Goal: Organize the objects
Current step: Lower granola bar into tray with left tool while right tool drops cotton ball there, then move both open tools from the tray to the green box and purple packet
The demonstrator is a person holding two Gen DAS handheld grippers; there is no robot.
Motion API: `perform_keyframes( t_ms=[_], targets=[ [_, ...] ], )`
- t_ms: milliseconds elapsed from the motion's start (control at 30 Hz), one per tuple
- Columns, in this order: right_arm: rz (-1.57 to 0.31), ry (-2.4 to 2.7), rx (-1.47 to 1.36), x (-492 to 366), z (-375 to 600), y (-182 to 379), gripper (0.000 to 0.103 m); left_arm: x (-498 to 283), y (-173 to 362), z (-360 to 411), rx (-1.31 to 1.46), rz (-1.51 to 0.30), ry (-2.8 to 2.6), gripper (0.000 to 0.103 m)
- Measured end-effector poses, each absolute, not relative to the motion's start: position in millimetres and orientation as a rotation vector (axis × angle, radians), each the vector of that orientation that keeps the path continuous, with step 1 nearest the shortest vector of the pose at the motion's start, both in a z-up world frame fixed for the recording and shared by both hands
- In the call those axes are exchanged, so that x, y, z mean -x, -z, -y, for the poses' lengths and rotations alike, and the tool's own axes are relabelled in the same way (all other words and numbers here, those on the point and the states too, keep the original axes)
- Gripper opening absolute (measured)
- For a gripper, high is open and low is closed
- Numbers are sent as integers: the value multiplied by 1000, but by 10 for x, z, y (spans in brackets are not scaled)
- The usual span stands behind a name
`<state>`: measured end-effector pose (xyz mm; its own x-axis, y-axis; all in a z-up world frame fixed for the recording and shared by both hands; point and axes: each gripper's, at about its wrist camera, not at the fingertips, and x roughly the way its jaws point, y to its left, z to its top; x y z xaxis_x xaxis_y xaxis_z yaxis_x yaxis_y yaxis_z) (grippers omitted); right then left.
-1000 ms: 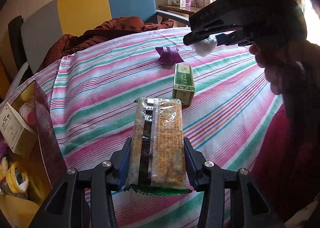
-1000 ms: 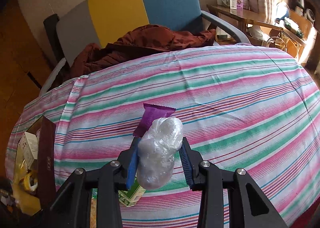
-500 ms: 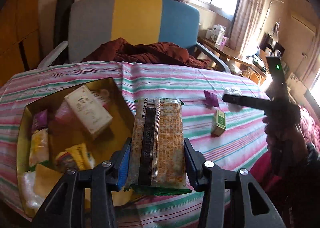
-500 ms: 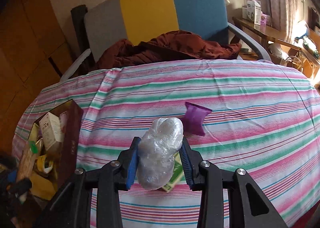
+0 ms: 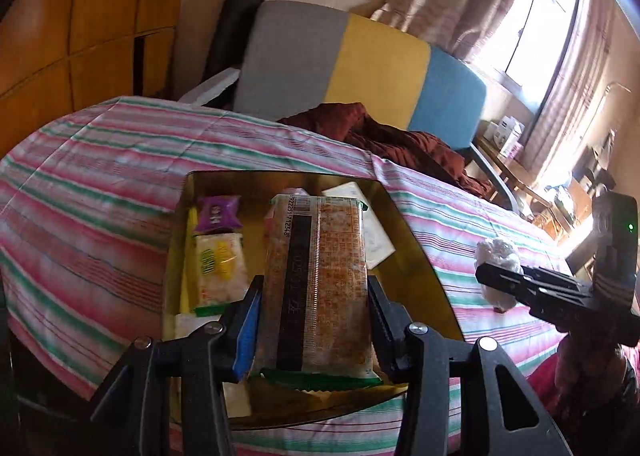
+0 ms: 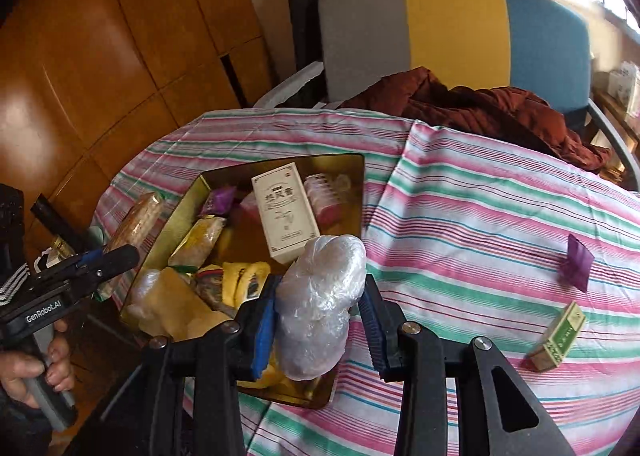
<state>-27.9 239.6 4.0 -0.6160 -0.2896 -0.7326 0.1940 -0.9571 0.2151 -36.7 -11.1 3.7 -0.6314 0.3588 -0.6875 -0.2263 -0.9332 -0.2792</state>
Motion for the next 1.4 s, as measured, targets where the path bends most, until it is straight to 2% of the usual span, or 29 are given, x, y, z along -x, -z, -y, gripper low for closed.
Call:
perform_keyframes(
  t_ms=[167, 467, 533, 567, 667, 733, 867, 967, 1100, 1233, 1400],
  targets=[
    [123, 2554, -1247, 385, -2162, 31, 39, 549, 57, 288, 1189, 344, -2551, 48],
    [91, 2537, -1302, 544, -1981, 122, 40, 1027, 134, 194, 1251, 325, -2531, 48],
    [97, 2553, -1313, 616, -1980, 145, 41, 1186, 204, 151, 1310, 324, -2540, 53],
    [95, 2560, -1326, 661, -1981, 171, 43, 1246, 234, 137, 1330, 335, -2530, 53],
    [94, 2592, -1348, 738, -1995, 235, 56, 1332, 279, 114, 1349, 369, -2516, 55],
    [98, 2606, -1350, 734, -2013, 266, 69, 1301, 283, 80, 1339, 350, -2524, 57],
    [110, 2602, -1364, 679, -2050, 310, 71, 1158, 280, 57, 1338, 323, -2524, 57],
    [137, 2606, -1365, 626, -2078, 316, 79, 1005, 240, 66, 1308, 298, -2555, 57],
    [173, 2618, -1344, 534, -2093, 272, 94, 782, 204, 65, 1270, 264, -2578, 57],
    [152, 2643, -1316, 437, -2072, 208, 103, 593, 203, 49, 1257, 220, -2603, 57],
    [80, 2673, -1292, 333, -2012, 152, 103, 427, 162, -9, 1225, 143, -2651, 57]
  ],
)
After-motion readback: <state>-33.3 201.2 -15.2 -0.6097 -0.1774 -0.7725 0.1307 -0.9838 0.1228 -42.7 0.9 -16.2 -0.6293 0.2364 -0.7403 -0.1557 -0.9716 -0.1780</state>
